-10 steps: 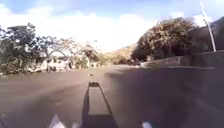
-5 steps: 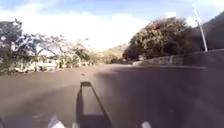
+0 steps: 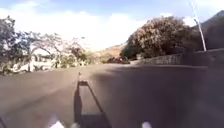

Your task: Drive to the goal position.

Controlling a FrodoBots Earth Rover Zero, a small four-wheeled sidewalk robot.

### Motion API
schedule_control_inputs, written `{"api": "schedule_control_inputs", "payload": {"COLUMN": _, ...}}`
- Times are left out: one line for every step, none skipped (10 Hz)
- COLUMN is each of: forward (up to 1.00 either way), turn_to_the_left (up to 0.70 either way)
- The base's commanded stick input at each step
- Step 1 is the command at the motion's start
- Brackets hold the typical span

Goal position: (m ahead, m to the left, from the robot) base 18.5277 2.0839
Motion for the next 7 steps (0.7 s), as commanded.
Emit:
{"api": "schedule_control_inputs", "payload": {"forward": 0.85, "turn_to_the_left": -0.28}}
{"api": "schedule_control_inputs", "payload": {"forward": 0.85, "turn_to_the_left": -0.24}}
{"api": "schedule_control_inputs", "payload": {"forward": 0.85, "turn_to_the_left": -0.20}}
{"api": "schedule_control_inputs", "payload": {"forward": 0.85, "turn_to_the_left": -0.17}}
{"api": "schedule_control_inputs", "payload": {"forward": 0.85, "turn_to_the_left": -0.13}}
{"api": "schedule_control_inputs", "payload": {"forward": 0.85, "turn_to_the_left": -0.10}}
{"api": "schedule_control_inputs", "payload": {"forward": 0.85, "turn_to_the_left": -0.06}}
